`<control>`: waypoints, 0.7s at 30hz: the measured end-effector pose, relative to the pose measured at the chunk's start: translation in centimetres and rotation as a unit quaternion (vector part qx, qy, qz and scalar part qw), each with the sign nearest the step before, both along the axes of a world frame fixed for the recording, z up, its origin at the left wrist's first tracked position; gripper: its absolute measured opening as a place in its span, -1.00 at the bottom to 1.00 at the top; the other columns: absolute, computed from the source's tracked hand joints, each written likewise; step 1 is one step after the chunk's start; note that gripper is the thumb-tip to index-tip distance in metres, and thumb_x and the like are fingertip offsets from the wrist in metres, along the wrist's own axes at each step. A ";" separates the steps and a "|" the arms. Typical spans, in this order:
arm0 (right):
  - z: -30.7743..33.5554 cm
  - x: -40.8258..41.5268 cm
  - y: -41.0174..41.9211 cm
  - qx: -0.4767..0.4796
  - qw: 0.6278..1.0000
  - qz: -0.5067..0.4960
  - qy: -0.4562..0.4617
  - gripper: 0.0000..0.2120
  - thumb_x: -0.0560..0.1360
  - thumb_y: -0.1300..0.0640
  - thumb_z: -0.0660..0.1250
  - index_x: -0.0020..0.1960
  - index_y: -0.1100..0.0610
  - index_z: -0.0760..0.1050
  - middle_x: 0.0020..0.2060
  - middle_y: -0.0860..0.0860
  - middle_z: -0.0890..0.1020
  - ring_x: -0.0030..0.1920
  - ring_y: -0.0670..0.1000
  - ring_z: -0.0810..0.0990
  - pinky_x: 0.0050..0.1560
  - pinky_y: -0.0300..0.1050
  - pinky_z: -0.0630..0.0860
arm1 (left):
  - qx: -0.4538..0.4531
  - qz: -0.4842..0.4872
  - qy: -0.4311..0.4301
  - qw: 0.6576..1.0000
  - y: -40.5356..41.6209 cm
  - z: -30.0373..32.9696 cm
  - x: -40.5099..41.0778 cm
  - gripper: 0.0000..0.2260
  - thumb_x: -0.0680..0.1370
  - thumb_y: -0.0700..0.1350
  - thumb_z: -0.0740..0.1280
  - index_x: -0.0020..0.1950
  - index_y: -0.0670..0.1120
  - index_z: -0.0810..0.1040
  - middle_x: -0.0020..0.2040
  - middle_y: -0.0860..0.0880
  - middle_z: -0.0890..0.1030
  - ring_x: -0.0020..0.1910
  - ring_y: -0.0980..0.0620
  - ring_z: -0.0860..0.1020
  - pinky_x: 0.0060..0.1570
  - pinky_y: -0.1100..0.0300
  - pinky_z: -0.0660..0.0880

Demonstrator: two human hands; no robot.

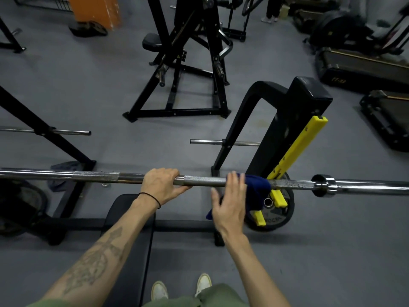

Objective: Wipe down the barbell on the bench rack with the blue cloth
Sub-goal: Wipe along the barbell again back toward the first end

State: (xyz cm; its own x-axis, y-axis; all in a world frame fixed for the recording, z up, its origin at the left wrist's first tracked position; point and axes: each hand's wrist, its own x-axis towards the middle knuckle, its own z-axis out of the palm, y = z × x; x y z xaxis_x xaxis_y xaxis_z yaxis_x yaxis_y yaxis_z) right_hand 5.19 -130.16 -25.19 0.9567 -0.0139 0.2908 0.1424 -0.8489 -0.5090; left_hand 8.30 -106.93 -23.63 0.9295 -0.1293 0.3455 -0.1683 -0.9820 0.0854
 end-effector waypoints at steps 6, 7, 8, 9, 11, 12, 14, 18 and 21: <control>0.2 1.6 -7.4 -0.131 0.989 0.043 -0.046 -0.35 0.71 -0.23 -0.07 0.61 0.17 0.29 0.59 0.09 0.33 0.65 0.05 0.13 0.65 0.14 -0.03 | 0.003 0.000 0.015 1.000 -0.3 0.6 0.1 -0.50 0.42 0.49 0.22 -0.30 0.06 0.46 -0.42 0.10 0.49 -0.45 0.05 0.46 -0.40 0.19 0.32; 0.3 1.6 -7.2 -0.096 0.995 0.001 -0.031 -0.33 0.71 -0.24 -0.09 0.60 0.18 0.29 0.59 0.10 0.33 0.65 0.05 0.11 0.65 0.15 -0.04 | 0.002 0.004 0.017 1.000 -0.4 0.6 0.0 -0.50 0.42 0.50 0.22 -0.30 0.06 0.46 -0.42 0.10 0.49 -0.45 0.05 0.46 -0.40 0.18 0.34; 0.2 1.5 -5.9 -0.060 0.997 -0.035 -0.021 -0.30 0.70 -0.27 -0.11 0.60 0.20 0.28 0.59 0.11 0.32 0.66 0.05 0.08 0.65 0.15 -0.06 | 0.002 0.008 0.018 1.000 -0.5 0.5 0.0 -0.50 0.42 0.50 0.22 -0.30 0.06 0.45 -0.42 0.10 0.49 -0.45 0.04 0.46 -0.40 0.17 0.35; 0.2 1.3 -4.1 -0.028 0.998 -0.056 -0.013 -0.26 0.69 -0.30 -0.11 0.61 0.22 0.27 0.60 0.12 0.30 0.66 0.05 0.04 0.66 0.13 -0.09 | 0.001 0.011 0.019 1.000 -0.5 0.5 -0.1 -0.50 0.42 0.49 0.23 -0.31 0.06 0.45 -0.42 0.10 0.48 -0.45 0.04 0.46 -0.40 0.17 0.35; 0.1 0.5 -0.7 -0.014 1.000 -0.020 -0.014 -0.23 0.68 -0.33 -0.09 0.62 0.23 0.24 0.62 0.11 0.25 0.67 0.07 -0.01 0.66 0.08 -0.14 | -0.001 0.013 0.021 1.000 -0.5 0.6 -0.1 -0.51 0.42 0.49 0.25 -0.32 0.06 0.44 -0.43 0.10 0.49 -0.45 0.03 0.46 -0.40 0.17 0.35; -0.1 0.1 -0.1 -0.037 0.999 0.024 -0.019 -0.24 0.68 -0.33 -0.07 0.63 0.22 0.22 0.63 0.10 0.22 0.67 0.07 0.00 0.66 0.06 -0.14 | -0.001 0.012 0.025 1.000 -0.4 0.6 -0.1 -0.51 0.42 0.48 0.26 -0.31 0.06 0.44 -0.43 0.10 0.48 -0.46 0.03 0.46 -0.40 0.18 0.33; -0.1 0.2 -1.6 -0.106 0.988 0.107 -0.033 -0.28 0.69 -0.29 -0.03 0.64 0.20 0.19 0.63 0.09 0.21 0.67 0.06 0.05 0.66 0.05 -0.07 | 0.005 0.008 0.035 0.999 -0.4 0.6 -0.2 -0.52 0.42 0.49 0.25 -0.30 0.07 0.43 -0.42 0.10 0.49 -0.46 0.05 0.44 -0.40 0.19 0.29; 0.0 1.4 -7.1 -0.151 0.986 0.056 -0.049 -0.35 0.71 -0.22 -0.05 0.64 0.17 0.21 0.62 0.09 0.26 0.66 0.06 0.10 0.65 0.10 -0.05 | 0.018 0.012 0.049 0.999 -0.4 1.1 -0.3 -0.49 0.39 0.51 0.20 -0.25 0.06 0.50 -0.39 0.11 0.50 -0.44 0.07 0.42 -0.38 0.19 0.27; -0.1 1.1 -4.0 -0.046 0.997 -0.060 -0.008 -0.25 0.69 -0.31 -0.12 0.65 0.21 0.16 0.64 0.11 0.18 0.67 0.05 -0.05 0.66 0.07 -0.15 | 0.038 0.028 0.109 0.993 -0.6 2.0 0.0 -0.44 0.37 0.56 0.15 -0.17 0.07 0.47 -0.35 0.11 0.48 -0.38 0.06 0.45 -0.36 0.17 0.33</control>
